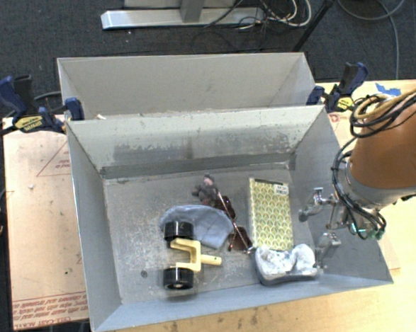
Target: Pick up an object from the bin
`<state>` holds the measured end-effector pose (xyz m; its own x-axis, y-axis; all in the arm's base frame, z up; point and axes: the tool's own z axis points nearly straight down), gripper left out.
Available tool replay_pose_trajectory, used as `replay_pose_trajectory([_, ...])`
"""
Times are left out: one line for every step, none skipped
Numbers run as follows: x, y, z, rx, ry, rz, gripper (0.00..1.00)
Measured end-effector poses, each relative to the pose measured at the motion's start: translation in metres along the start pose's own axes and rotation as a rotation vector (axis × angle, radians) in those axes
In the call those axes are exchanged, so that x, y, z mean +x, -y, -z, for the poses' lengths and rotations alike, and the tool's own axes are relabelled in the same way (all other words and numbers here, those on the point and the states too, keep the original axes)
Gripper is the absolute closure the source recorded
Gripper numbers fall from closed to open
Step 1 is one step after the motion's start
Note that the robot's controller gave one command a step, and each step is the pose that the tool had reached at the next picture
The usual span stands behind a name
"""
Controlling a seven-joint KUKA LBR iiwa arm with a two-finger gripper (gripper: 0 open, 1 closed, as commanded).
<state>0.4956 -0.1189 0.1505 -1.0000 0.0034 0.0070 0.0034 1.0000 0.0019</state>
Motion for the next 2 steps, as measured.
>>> replay_pose_trajectory([-0.002,0.000,0.004,0.001,0.007,0.003,0.00])
replay_pose_trajectory([-0.007,-0.005,-0.015,0.005,0.015,0.097,0.00])
